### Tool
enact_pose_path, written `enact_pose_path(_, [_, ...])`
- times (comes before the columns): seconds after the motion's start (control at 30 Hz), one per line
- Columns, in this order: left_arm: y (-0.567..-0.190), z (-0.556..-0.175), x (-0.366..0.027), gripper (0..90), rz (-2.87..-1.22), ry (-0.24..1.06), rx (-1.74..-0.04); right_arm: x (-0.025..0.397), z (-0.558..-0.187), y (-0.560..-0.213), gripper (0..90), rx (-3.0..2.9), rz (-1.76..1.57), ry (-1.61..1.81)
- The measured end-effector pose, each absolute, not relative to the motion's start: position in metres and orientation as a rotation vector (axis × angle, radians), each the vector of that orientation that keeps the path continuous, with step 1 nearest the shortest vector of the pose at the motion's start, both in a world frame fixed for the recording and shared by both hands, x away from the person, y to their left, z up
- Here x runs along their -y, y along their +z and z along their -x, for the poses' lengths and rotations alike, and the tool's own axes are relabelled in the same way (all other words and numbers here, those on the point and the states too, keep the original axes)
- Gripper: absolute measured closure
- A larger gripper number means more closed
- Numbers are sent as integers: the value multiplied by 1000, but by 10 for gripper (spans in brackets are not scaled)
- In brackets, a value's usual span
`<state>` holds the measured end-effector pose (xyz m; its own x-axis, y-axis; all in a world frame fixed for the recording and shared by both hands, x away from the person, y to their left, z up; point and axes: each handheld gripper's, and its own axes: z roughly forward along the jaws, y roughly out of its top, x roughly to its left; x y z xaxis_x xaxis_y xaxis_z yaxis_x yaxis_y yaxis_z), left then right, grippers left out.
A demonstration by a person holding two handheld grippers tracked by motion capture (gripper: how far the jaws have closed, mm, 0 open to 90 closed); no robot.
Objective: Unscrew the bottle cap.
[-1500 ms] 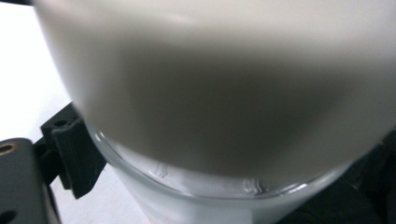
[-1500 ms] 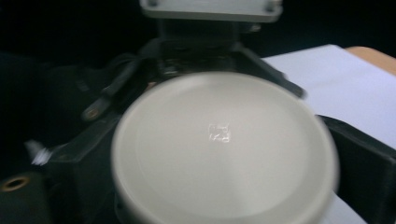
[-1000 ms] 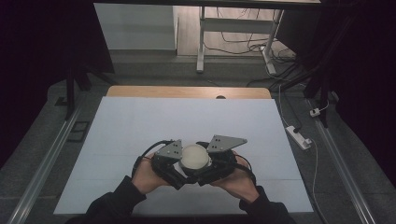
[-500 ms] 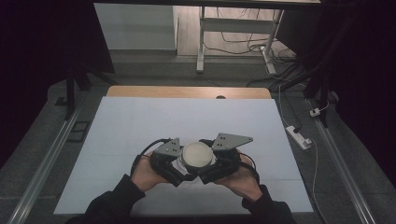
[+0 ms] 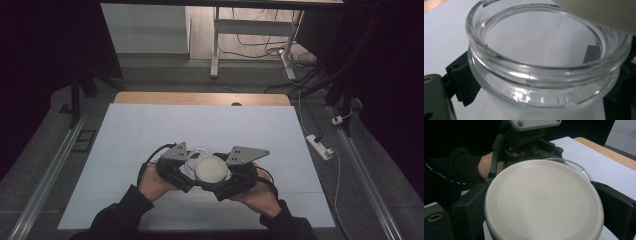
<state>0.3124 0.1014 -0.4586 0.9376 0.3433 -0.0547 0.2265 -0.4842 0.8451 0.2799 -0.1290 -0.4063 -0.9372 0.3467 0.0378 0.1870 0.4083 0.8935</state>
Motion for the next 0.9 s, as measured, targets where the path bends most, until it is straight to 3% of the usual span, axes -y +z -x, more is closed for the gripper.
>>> enact_pose_path(0.9, [-465,-337,-111,76,-2074,205,-492,139,-264,-421,75,-2519,-460,1539])
